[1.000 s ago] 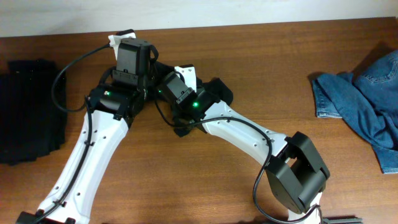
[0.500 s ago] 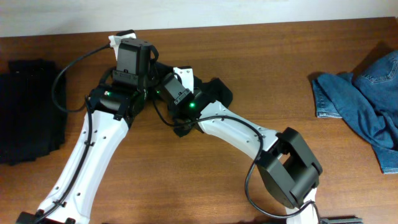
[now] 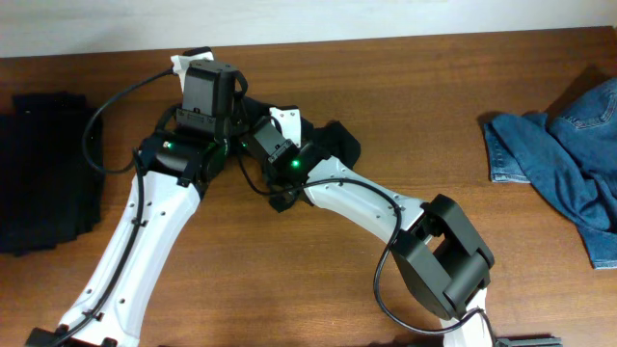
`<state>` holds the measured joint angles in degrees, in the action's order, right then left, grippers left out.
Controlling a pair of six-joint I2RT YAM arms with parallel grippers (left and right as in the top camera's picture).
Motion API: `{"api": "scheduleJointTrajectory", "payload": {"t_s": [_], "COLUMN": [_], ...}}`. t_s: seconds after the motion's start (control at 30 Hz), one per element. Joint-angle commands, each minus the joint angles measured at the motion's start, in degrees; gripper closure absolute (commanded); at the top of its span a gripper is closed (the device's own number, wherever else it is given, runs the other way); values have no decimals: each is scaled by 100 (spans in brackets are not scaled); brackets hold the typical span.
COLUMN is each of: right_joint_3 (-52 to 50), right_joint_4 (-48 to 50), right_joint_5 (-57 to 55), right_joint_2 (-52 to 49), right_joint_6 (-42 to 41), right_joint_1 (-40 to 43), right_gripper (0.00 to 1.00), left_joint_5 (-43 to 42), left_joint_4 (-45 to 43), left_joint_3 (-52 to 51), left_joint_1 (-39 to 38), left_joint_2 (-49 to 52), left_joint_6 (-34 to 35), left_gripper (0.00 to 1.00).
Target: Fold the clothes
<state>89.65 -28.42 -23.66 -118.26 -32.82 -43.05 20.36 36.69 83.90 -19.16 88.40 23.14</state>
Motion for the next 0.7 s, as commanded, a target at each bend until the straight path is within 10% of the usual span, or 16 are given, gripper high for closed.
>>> {"api": "scheduleJointTrajectory", "payload": {"t_s": [0.0,0.3,0.67], "right_joint_3": [46,48,13], "right_joint_4": [-35,-546,-323], "right_joint_5": [-251,-638,380], "right_joint_2": [-57,634,293], "right_joint_6": [-37,299,186], "right_joint_1": [44,44,37], "right_gripper": [96,96,47], "left_joint_5": [-17,-15,-17], "left_joint_4": [0,2,2], "left_joint_3": [37,37,37], "left_joint_1": [-17,-17,-17], "left_joint_2": [-155,-155,-155], "left_joint_6": [-55,-55,-55], "left_gripper": [99,98,98]}}
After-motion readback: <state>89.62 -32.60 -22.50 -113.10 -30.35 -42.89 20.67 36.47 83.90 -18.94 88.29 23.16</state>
